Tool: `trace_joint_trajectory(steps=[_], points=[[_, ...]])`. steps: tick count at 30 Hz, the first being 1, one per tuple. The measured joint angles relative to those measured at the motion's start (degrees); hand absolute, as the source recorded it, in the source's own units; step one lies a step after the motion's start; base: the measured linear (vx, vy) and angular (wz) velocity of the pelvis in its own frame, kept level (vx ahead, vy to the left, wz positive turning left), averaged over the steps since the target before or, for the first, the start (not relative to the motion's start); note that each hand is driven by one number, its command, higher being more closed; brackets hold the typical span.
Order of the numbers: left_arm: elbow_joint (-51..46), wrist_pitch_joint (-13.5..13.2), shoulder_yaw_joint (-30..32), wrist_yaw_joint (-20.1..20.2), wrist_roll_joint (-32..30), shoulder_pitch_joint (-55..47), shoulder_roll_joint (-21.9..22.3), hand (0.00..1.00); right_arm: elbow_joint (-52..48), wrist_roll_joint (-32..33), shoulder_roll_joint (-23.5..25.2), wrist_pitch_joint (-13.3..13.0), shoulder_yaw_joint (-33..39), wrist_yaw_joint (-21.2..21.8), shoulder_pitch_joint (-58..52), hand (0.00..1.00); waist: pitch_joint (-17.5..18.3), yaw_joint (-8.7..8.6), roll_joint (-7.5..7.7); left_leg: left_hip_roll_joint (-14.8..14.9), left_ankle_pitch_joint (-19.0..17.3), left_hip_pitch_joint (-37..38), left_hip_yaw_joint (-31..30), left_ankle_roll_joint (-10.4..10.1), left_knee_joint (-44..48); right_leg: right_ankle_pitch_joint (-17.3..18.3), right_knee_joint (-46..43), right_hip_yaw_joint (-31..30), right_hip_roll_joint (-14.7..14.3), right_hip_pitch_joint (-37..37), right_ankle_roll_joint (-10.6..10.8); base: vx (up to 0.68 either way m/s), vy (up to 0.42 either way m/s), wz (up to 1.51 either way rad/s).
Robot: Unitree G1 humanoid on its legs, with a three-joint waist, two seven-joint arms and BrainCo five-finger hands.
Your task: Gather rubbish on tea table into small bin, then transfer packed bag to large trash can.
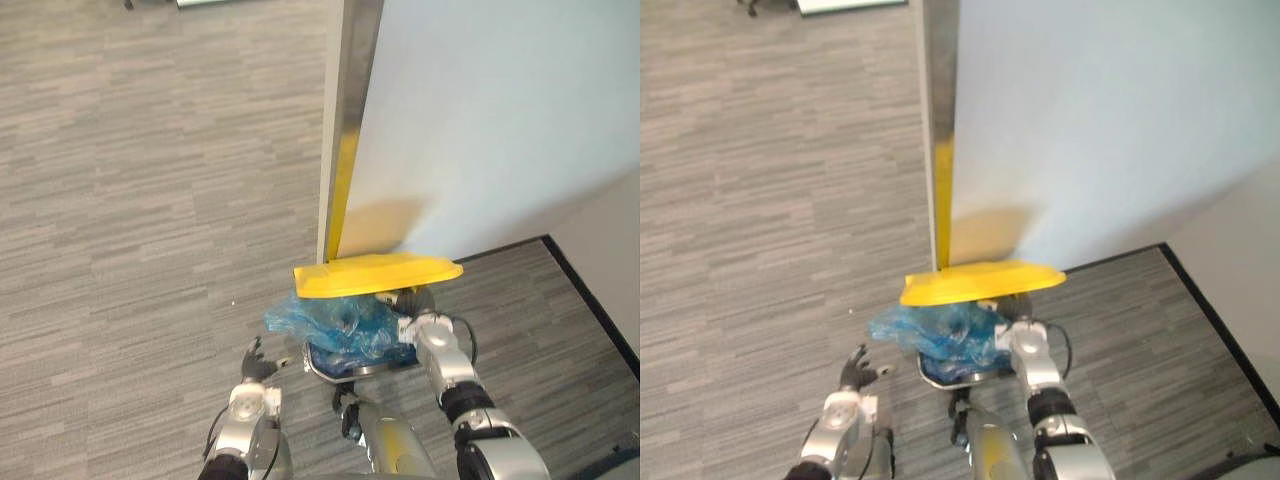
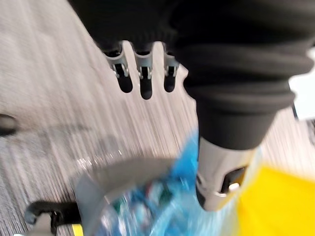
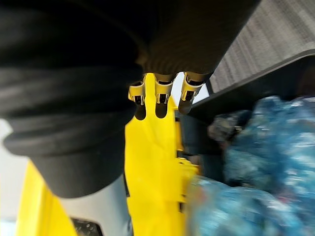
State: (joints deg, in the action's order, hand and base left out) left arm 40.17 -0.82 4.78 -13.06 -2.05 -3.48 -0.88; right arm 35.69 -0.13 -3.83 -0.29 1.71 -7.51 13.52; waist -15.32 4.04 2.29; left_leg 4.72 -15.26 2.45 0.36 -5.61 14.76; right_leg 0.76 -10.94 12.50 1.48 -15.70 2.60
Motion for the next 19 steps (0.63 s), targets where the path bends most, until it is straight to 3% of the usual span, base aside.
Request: trace_joint_trajectory(steps=[3,4,5,6,8,9,11,13,16,19], points=[[5.2,1.0,5.3,-0.1,0.1,-1.3,-0.3,0.00,-4.0,-0.5,1.7,-0.2,0.1,0.6,-8.0,0.00,1.1,-0.60,0.99,-0.6,0.3,0.1,1.1,0.6,0.3,-0.3,1.1,-0.8,0.5,0.1,3.9,-0.14,0.010,-0.18],[6.1,1.2,8.0,-0.2,0.3,-2.1,0.3,0.00,-3.4,-0.5,2.0,-0.1,0.2,0.9,-11.4,0.00,1.5,-0.41,-1.20,2.4,1.6,0.6,1.7,1.4,-1.9,2.4,-2.2,0.7,0.1,-0.5,5.1,-0.12,-0.041,-0.02],[6.5,1.2,9.4,-0.1,0.5,-2.5,0.7,0.00,-3.1,-0.5,2.2,0.0,0.8,0.9,-12.5,0.00,1.7,-0.98,-1.56,3.5,2.3,0.7,2.1,1.2,-2.4,2.7,-7.8,0.5,0.3,-1.6,0.7,-0.09,-0.044,0.16],[6.9,1.3,10.8,-0.2,0.9,-2.8,1.6,0.00,-2.0,-1.4,2.7,-0.2,2.7,0.9,-15.1,0.00,2.5,-1.54,-1.75,4.6,3.7,1.3,2.2,-0.1,-4.0,3.9,-19.7,-0.4,1.7,-3.3,-2.7,-0.06,-0.026,0.41],[7.4,1.5,12.5,-0.2,1.3,-3.1,2.0,0.00,3.0,-2.2,4.3,-0.5,6.5,0.7,-18.9,0.00,4.3,-1.44,0.01,4.2,4.3,2.1,1.3,-0.8,-5.7,5.6,-22.8,-3.0,4.7,0.7,-1.1,-0.01,-0.100,0.33],[8.0,1.6,13.5,-0.1,1.1,-2.8,1.1,0.00,8.1,-2.2,5.8,-0.5,9.3,0.6,-20.4,0.00,6.3,-0.80,2.45,2.9,4.1,1.5,1.2,-1.4,-5.9,11.9,-15.8,-6.0,4.7,4.6,-0.9,0.05,-0.213,0.09],[9.9,1.8,15.0,0.0,1.2,-1.4,2.0,0.00,12.7,-2.3,5.9,-0.1,13.0,0.2,-20.6,0.00,7.1,-0.94,1.34,3.6,4.5,1.4,0.9,-1.5,-5.6,10.6,-12.7,-3.8,3.5,5.2,-0.8,0.07,-0.205,-0.06],[10.4,2.2,17.6,0.9,1.7,-1.6,4.3,0.00,14.3,-2.2,4.8,0.1,15.7,-0.5,-20.7,0.00,8.5,-0.90,-0.88,4.3,5.3,1.9,3.2,-0.3,-6.6,8.1,-7.0,-3.4,1.5,7.3,-1.8,0.09,-0.060,-0.15],[12.5,2.4,19.0,0.9,2.4,-0.5,5.2,0.00,17.5,-2.2,4.6,0.9,16.3,-0.5,-19.1,0.00,10.7,-0.37,-1.87,5.8,6.2,2.7,8.2,-1.2,-9.2,4.2,-1.1,-5.4,-0.9,8.2,-1.8,0.06,-0.003,-0.37],[13.5,2.4,19.0,0.9,3.2,0.1,4.9,0.00,19.3,-2.2,4.9,1.3,17.2,-0.5,-17.4,0.00,10.8,-0.75,-2.03,5.4,6.3,2.9,9.1,-1.5,-9.9,1.9,1.9,-6.8,-1.2,9.2,-1.6,0.03,0.057,-0.27]])
